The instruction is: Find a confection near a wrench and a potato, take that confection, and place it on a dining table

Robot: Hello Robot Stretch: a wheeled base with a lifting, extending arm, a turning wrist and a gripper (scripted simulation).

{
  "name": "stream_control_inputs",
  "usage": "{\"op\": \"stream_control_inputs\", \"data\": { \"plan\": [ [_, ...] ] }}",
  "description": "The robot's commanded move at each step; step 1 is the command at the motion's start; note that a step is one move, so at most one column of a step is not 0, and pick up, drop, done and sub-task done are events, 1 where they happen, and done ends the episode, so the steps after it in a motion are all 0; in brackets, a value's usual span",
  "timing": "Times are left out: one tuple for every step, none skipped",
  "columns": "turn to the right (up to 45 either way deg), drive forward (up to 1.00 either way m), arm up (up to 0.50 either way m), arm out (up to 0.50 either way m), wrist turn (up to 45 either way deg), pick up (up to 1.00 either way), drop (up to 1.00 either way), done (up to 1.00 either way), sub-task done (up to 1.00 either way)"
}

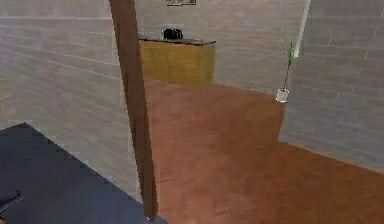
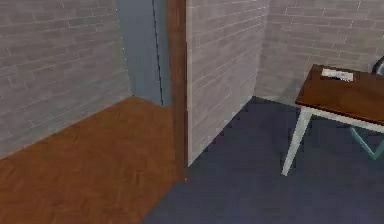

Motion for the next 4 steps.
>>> {"op": "stream_control_inputs", "data": {
  "plan": [
    [12.0,0.0,0.0,0.0,0.0,0.0,0.0,0.0,0.0],
    [0.0,1.0,0.0,0.0,0.0,0.0,0.0,0.0,0.0],
    [-21.0,0.0,0.0,0.0,0.0,0.0,0.0,0.0,0.0],
    [0.0,0.4,0.0,0.0,0.0,0.0,0.0,0.0,0.0]
  ]
}}
